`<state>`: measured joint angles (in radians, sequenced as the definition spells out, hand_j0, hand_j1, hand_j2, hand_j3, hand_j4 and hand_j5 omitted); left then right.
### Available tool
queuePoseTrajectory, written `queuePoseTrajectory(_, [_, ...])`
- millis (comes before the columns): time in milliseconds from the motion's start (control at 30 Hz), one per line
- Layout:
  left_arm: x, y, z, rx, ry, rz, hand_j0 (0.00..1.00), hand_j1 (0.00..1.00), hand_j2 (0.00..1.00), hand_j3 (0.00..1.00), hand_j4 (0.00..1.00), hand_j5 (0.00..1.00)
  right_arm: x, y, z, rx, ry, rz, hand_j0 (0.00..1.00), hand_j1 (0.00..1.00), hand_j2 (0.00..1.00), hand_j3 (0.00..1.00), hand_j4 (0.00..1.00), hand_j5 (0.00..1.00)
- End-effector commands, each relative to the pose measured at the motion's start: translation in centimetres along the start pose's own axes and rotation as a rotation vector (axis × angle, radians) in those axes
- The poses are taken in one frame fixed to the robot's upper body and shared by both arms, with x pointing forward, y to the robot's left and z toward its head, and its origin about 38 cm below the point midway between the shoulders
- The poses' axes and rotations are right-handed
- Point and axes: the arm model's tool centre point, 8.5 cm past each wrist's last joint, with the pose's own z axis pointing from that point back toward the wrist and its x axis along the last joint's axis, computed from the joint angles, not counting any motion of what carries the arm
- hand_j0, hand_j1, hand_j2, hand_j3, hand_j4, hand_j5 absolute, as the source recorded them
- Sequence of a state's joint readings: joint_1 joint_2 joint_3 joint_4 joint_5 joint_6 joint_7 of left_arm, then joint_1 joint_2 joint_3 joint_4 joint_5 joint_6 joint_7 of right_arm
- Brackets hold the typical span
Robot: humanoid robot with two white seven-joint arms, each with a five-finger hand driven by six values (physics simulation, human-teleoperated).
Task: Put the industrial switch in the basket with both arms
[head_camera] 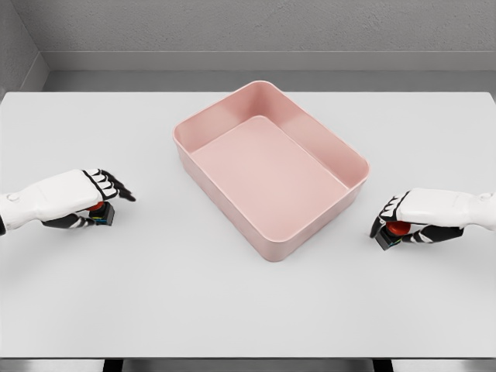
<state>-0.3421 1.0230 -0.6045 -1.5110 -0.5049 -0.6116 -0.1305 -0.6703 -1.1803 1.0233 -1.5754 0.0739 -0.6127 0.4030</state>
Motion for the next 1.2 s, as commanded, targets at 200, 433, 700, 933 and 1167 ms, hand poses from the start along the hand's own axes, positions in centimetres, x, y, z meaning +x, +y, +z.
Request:
queuePoseTrajectory(200, [-0.1,0.2,0.3,0.001,0.004,0.001,0.51,0.51,0.51,0.51,0.51,0.51,-0.3,-0.6,0.4,-0.018,0.013,0.002,0.51,0.51,0.51,0.51,0.51,0.51])
queuePoseTrajectory(433, [0.2,0.6,0.1,0.016,-0.006,0.001,0.41,0.41,0.41,0.41,0.41,0.41,-0.6,-2.1,1.5,-0.056,0.038,0.025,0.51,0.51,0.51,0.51,0.51,0.51])
queuePoseTrajectory(700, [1.3,2.0,-0.3,0.046,-0.045,-0.027,0.38,0.38,0.38,0.38,0.38,0.38,-1.1,-4.0,3.7,-0.097,0.086,0.059,0.51,0.51,0.51,0.51,0.51,0.51])
queuePoseTrajectory(933, [2.2,3.3,-0.5,0.073,-0.071,-0.053,0.38,0.38,0.38,0.38,0.38,0.38,-1.2,-5.5,5.2,-0.129,0.115,0.086,0.51,0.51,0.51,0.51,0.51,0.51])
queuePoseTrajectory(1167, [2.9,5.1,-0.8,0.119,-0.094,-0.084,0.38,0.38,0.38,0.38,0.38,0.38,-0.9,-6.9,5.8,-0.161,0.122,0.116,0.51,0.51,0.51,0.51,0.51,0.51])
